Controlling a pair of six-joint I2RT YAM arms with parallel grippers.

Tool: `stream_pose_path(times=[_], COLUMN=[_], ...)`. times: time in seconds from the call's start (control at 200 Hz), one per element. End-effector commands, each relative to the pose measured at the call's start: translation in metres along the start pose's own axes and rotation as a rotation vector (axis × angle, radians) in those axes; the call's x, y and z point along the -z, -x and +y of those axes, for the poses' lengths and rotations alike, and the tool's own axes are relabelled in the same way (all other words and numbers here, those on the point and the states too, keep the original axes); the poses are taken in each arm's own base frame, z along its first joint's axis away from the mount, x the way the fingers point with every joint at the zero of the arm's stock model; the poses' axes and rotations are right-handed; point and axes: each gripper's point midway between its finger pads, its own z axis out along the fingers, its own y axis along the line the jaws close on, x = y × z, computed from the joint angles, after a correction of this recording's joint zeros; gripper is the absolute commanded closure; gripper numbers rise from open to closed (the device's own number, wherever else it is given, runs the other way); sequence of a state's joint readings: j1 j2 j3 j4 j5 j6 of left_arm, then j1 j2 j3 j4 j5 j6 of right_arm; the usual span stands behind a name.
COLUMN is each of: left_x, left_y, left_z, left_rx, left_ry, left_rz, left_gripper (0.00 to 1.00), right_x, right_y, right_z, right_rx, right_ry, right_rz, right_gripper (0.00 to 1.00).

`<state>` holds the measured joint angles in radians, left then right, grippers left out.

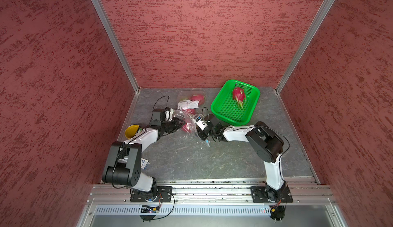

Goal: Open the zip-top bag and take out the dragon fruit
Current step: Pick up the dragon fruit from the zipper food storage bag.

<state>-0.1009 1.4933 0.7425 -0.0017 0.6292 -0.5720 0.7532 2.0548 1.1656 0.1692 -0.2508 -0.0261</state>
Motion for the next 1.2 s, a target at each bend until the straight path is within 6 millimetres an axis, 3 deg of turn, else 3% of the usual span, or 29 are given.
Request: stream_pose_path(times=[0.0, 0.09, 0.19, 0.361, 0.561, 0.722, 0.977, 1.198], left_x=[-0.003, -0.002, 0.003, 0.024, 0.057, 0.075, 0.071, 0.064], left_y=[-0.004, -0.002, 0.002, 0.017, 0.041, 0.054, 0.049, 0.046], left_z=[0.001, -0.003, -0.013, -0.04, -0.066, -0.073, -0.055, -0.047], left_rx=[0.018, 0.02, 0.026, -0.024, -0.07, -0.083, -0.051, -0.037], left_ry=[-0.005, -0.021, -0.056, -0.085, -0.125, -0.152, -0.15, -0.165], left_rz=[0.02, 0.021, 0.009, -0.051, -0.155, -0.219, -0.192, -0.181], left_gripper=[0.67, 0.67, 0.67, 0.65, 0.45, 0.4, 0.28, 0.2], right_x=[-0.016, -0.016, -0.014, -0.002, 0.027, 0.056, 0.095, 0.102], right_y=[-0.042, -0.046, -0.047, -0.032, 0.001, 0.022, 0.045, 0.048], right_z=[-0.002, -0.007, -0.008, 0.001, 0.023, 0.032, 0.027, 0.023], right_rx=[-0.025, -0.028, -0.031, -0.035, -0.041, -0.064, -0.104, -0.113], right_ry=[-0.038, -0.065, -0.076, -0.043, 0.046, 0.089, 0.084, 0.067], right_rz=[0.114, 0.12, 0.118, 0.08, -0.004, -0.067, -0.166, -0.184], right_gripper=[0.57, 0.64, 0.81, 1.0, 1.0, 1.0, 1.0, 1.0])
